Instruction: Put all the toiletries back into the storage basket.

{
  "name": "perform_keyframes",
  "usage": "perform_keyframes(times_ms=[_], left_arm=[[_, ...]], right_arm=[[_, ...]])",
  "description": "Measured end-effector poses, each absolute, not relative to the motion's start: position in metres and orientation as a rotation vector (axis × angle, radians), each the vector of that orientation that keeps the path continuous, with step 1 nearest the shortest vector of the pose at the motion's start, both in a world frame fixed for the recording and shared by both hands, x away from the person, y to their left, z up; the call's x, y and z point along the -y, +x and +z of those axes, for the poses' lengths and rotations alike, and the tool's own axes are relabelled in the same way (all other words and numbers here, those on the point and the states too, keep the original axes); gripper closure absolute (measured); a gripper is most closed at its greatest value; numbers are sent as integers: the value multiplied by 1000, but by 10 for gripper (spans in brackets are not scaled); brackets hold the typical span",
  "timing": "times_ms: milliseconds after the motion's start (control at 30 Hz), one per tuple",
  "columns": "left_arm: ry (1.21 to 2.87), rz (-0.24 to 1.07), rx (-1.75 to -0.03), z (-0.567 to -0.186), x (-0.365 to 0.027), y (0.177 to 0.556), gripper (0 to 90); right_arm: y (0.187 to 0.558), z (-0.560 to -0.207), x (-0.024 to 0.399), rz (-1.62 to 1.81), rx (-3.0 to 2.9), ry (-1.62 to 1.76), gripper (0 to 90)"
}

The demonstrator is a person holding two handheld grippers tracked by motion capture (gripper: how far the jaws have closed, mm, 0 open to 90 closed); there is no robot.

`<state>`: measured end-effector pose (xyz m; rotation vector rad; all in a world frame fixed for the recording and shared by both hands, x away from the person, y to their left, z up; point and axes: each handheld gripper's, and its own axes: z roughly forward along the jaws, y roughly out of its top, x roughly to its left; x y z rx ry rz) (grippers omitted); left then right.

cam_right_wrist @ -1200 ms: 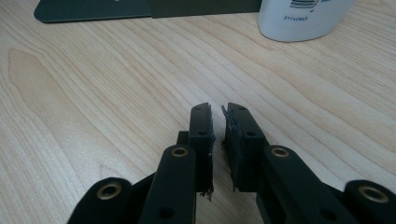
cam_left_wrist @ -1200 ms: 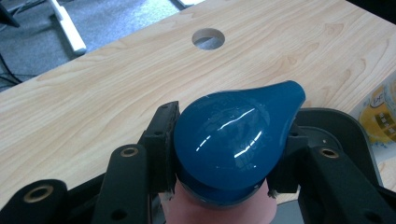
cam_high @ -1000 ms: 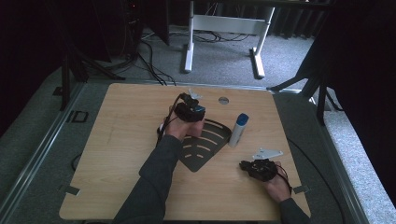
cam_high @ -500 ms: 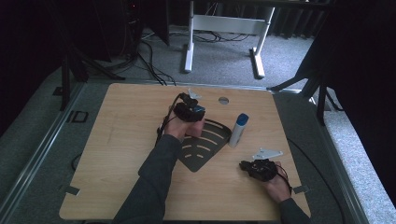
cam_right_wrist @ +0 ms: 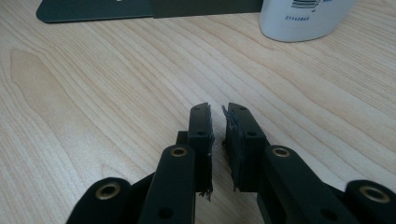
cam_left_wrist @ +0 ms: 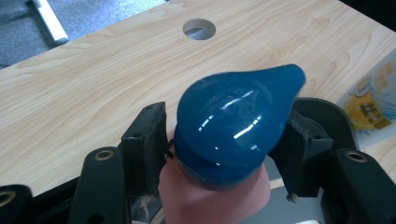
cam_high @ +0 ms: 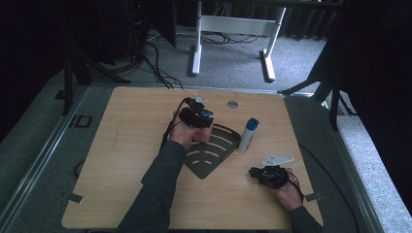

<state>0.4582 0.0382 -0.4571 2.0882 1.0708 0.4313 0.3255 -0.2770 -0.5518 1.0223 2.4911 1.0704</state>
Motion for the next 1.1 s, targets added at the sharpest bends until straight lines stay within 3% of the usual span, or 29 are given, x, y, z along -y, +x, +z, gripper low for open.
perform_keyframes(times_ms=[1100], left_arm=[[2035, 475, -1031, -462, -52, 410, 379]], right_arm=[[327, -550, 276, 1058, -2504, 1030, 708]])
